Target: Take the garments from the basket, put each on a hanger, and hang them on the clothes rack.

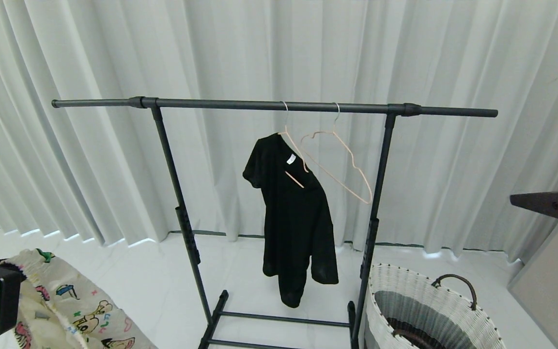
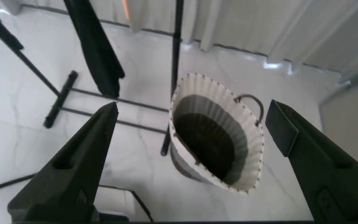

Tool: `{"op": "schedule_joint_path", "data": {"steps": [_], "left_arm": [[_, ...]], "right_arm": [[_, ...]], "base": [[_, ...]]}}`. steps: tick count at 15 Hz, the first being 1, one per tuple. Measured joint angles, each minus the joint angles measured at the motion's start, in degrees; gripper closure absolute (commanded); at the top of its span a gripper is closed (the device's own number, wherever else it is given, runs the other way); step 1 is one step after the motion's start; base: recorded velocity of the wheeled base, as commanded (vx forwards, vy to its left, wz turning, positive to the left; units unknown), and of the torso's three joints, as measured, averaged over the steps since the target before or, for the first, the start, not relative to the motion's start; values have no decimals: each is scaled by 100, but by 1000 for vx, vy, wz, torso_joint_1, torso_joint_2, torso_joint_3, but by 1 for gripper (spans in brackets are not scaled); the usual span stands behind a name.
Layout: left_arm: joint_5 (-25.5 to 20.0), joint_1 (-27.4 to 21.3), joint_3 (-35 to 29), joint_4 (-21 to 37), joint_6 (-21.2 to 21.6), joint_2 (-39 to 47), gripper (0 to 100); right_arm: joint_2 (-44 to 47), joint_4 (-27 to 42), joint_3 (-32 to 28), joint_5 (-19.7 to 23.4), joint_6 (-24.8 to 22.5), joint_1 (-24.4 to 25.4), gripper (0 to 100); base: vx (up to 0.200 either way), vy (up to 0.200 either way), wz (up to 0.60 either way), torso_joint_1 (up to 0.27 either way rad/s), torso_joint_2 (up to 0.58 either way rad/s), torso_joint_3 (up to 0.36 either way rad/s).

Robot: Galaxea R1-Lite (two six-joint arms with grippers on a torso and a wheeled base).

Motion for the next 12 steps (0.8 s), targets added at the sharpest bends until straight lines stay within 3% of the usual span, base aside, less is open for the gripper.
{"op": "schedule_joint_path", "data": {"steps": [8,12], "left_arm": [[0,-7,-2,-4,128,-9,100],[-1,-5,-2,-1,123,-9,100]], "right_arm": [[222,-936,561,774,-50,-60,0],[494,-1684,706,1568,-180,-24,0]], "base": [[200,0,0,10,0,-4],[200,0,0,-1,5,1]]}}
